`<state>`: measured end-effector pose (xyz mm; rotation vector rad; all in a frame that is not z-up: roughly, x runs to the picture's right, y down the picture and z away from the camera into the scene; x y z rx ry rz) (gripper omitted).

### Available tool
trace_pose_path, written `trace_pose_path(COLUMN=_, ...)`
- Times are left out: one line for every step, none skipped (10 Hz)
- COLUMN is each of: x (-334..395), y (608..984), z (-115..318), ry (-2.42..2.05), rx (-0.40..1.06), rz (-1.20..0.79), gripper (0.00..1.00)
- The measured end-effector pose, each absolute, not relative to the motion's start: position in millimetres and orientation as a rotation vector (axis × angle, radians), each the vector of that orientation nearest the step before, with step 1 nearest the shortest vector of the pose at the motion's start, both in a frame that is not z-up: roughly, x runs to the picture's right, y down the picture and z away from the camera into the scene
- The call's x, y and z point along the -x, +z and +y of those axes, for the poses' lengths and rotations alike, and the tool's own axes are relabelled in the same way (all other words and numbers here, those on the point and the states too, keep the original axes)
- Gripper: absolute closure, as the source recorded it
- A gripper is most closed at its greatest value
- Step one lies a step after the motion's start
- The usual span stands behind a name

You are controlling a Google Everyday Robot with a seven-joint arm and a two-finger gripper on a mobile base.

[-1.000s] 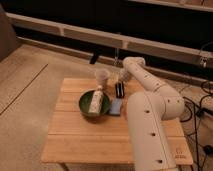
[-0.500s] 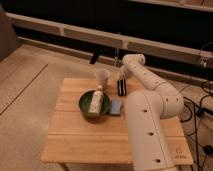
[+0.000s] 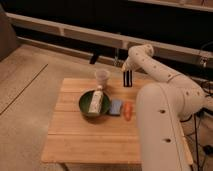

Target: Place the eraser in the ceramic cup

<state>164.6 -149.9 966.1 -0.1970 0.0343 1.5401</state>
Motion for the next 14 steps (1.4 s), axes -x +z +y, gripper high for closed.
trace_pose_path(x=-157, y=946, z=-171, ry=1.496, rx=0.153, rz=-0.006, gripper=0.98)
trace_pose_path(x=-143, y=927, z=-192, ry=1.431, rx=0.116, rz=-0.046, gripper=0.98)
trace_pose_path(x=-126, y=912, z=-210, ry=1.365, rx=0.086, rz=-0.086, gripper=0.98)
trace_pose_path(x=-105, y=901, z=-224, ry=1.297, rx=0.066, rz=-0.121, gripper=0.98)
trace_pose_path(x=-77, y=891, z=-238, ry=1.217, rx=0.05, rz=-0.163, gripper=0.98)
trace_pose_path(x=-59, y=889, z=-243, ry=1.17, rx=0.05, rz=-0.184, gripper=0.98)
trace_pose_path(x=-42, y=887, z=-247, ry=1.135, rx=0.053, rz=-0.207, gripper=0.98)
trace_pose_path(x=-7, y=885, z=-247, ry=1.077, rx=0.079, rz=-0.257, gripper=0.98)
trace_pose_path(x=9, y=883, z=-243, ry=1.07, rx=0.108, rz=-0.285, gripper=0.98)
trace_pose_path(x=22, y=884, z=-234, ry=1.073, rx=0.141, rz=-0.304, gripper=0.98)
trace_pose_path(x=26, y=882, z=-233, ry=1.076, rx=0.152, rz=-0.314, gripper=0.98)
trace_pose_path(x=25, y=884, z=-231, ry=1.075, rx=0.152, rz=-0.312, gripper=0.98)
trace_pose_path(x=25, y=884, z=-232, ry=1.075, rx=0.152, rz=-0.312, gripper=0.98)
trace_pose_path(x=25, y=884, z=-231, ry=1.076, rx=0.153, rz=-0.312, gripper=0.98)
